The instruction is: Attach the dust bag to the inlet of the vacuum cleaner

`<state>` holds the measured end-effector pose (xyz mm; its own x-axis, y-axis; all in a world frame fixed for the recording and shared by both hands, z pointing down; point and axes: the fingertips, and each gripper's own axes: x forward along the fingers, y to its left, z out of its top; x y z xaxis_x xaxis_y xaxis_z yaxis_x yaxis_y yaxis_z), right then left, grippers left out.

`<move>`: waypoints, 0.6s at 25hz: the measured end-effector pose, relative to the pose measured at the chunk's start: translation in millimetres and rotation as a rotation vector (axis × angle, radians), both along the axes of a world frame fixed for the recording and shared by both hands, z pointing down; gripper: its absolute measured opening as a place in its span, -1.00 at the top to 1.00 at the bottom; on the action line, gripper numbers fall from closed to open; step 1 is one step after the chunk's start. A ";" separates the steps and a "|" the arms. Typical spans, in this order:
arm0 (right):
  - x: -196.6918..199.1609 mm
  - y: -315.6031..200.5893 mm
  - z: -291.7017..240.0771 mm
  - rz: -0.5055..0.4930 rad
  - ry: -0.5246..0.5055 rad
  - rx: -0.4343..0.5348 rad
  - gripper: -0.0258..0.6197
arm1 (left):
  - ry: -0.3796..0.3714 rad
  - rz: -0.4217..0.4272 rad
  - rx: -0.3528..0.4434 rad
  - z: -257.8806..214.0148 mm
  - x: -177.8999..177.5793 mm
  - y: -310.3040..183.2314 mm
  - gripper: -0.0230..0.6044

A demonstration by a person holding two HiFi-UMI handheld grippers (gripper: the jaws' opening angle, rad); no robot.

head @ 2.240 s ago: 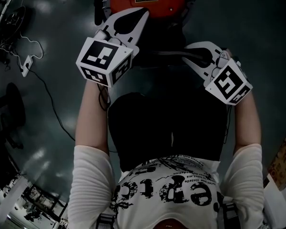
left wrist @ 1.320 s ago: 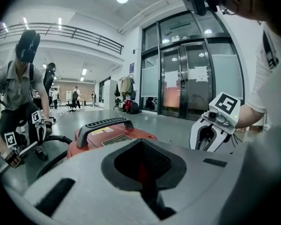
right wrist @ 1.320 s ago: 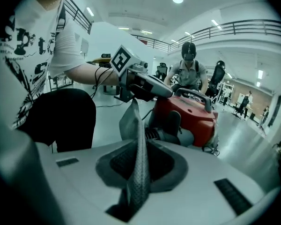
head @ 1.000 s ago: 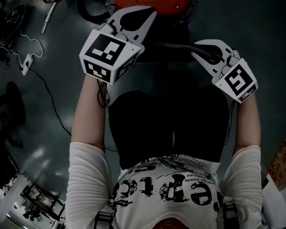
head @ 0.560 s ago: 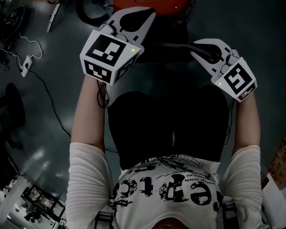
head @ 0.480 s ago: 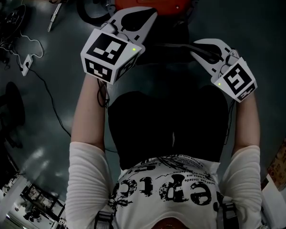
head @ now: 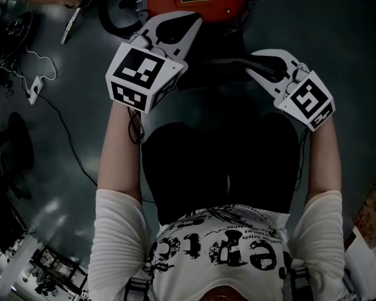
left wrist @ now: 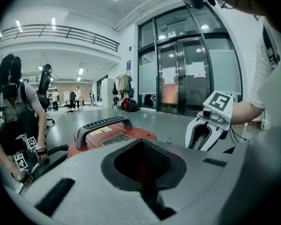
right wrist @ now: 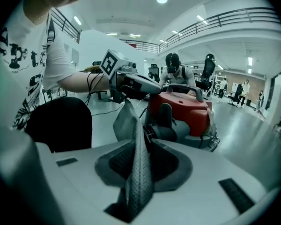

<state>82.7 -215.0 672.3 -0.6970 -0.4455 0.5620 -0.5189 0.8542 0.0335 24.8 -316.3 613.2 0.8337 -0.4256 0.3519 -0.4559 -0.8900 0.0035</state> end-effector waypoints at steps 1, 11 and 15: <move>1.5 -1.9 -0.1 0.025 -0.014 0.002 0.72 | 0.027 -0.014 -0.014 -2.2 -1.2 -2.2 0.92; 10.2 3.3 -31.3 0.103 -0.104 0.118 0.40 | 0.150 -0.158 -0.009 -21.7 -36.6 -13.1 0.92; 19.1 -2.9 -80.7 0.212 -0.260 0.177 0.40 | 0.268 -0.222 0.008 -50.9 -48.2 0.3 0.92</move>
<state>101.8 -217.9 591.5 -0.6880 -0.6695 0.2800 -0.6942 0.7197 0.0152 -23.4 -315.9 562.3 0.7826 -0.6091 0.1290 -0.6224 -0.7695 0.1431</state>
